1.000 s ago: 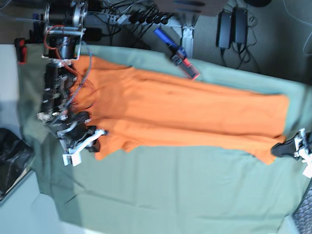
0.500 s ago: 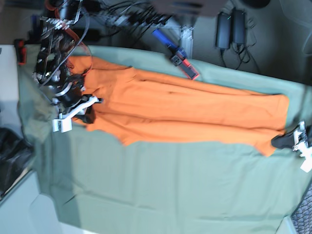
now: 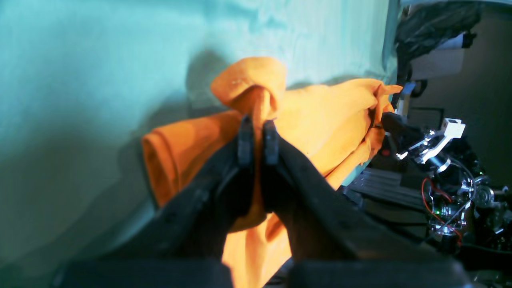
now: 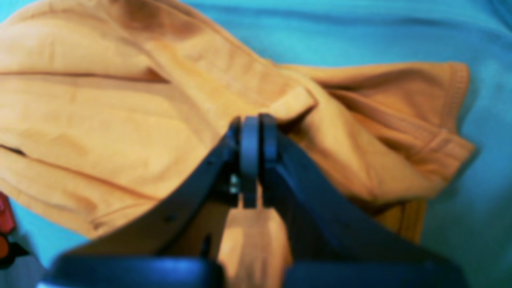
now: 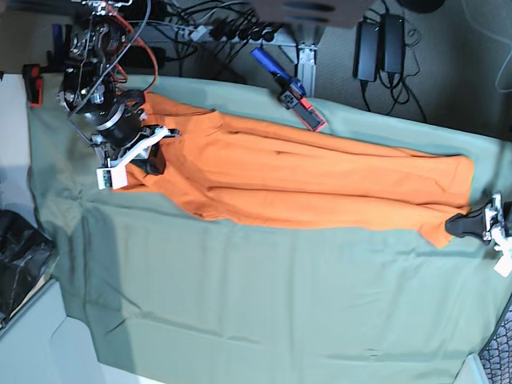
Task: Fold the T-shirt properly
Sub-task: 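Lift and carry both held edges over onto the other half of the shirt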
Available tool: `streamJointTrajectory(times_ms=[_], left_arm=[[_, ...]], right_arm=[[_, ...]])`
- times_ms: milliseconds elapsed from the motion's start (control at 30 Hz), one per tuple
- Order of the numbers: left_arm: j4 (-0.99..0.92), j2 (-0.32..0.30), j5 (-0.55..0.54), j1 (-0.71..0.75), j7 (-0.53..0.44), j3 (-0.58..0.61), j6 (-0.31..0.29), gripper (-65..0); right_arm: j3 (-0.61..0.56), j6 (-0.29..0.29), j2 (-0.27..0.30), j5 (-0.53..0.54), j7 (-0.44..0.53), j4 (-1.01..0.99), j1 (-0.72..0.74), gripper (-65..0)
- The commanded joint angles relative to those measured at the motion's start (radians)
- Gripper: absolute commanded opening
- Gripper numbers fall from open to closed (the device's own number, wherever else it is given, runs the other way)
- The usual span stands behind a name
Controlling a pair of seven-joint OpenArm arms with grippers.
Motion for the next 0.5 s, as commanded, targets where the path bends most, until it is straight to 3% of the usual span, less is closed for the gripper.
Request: streamJointTrajectory(times_ms=[0, 167, 333, 367, 467], left_arm=[[0.015, -0.031, -0.023, -0.021, -0.003, -0.005, -0.009, -61.2], [0.015, -0.05, -0.023, -0.019, -0.003, -0.005, -0.009, -58.3], [0.015, -0.053, -0.023, -0.005, -0.003, -0.005, -0.009, -36.3], [0.015, -0.053, -0.023, -0.001, -0.003, -0.005, -0.009, -32.5], [0.015, -0.053, -0.023, 0.016, -0.003, -0.005, -0.009, -29.4]], right_arm=[[0.009, 0.095, 0.012, 0.011, 0.018, 0.019, 0.0, -65.0], [0.009, 0.095, 0.012, 0.01, 0.005, 0.019, -0.003, -65.0], [0.009, 0.095, 0.011, -0.001, -0.014, 0.016, -0.003, -65.0], [0.009, 0.095, 0.011, 0.0, -0.022, 0.016, -0.003, -61.5], [0.009, 0.095, 0.012, 0.0, -0.031, 0.016, -0.005, -37.9]])
